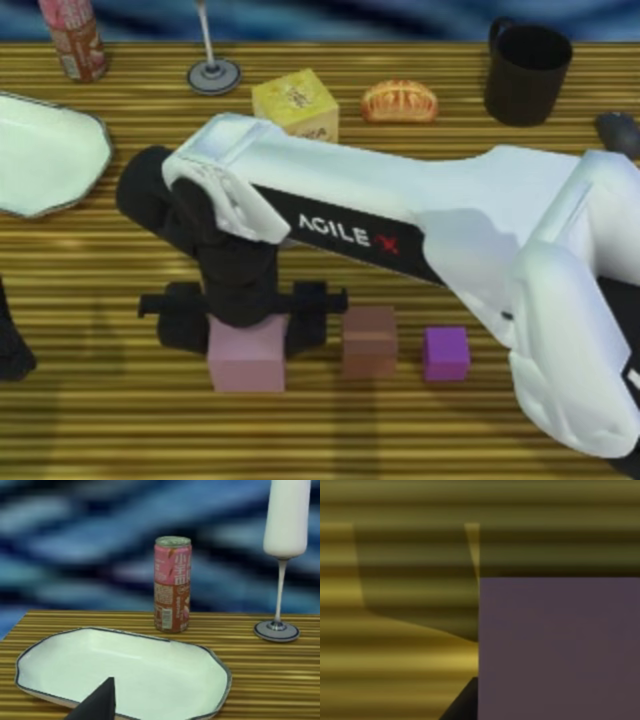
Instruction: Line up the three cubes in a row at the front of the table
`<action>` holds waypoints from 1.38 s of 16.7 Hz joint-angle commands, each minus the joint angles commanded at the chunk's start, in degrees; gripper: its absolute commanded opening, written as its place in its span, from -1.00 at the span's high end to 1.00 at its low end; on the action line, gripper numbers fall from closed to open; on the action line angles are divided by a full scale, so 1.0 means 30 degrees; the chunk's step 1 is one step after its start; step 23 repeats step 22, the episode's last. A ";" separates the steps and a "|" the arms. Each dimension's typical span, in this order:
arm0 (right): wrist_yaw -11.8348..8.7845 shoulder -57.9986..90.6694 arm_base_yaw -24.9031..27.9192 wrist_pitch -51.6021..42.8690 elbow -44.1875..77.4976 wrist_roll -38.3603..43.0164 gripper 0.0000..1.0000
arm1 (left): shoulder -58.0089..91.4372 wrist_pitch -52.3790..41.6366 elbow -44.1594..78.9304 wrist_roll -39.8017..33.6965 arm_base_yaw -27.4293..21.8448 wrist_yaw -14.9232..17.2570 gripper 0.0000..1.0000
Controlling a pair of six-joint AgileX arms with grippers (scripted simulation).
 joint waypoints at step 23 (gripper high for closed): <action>0.0003 0.0236 0.0144 -0.5507 0.5744 -0.0008 -1.00 | 0.0000 0.0000 0.0000 0.0000 0.0000 0.0000 -1.00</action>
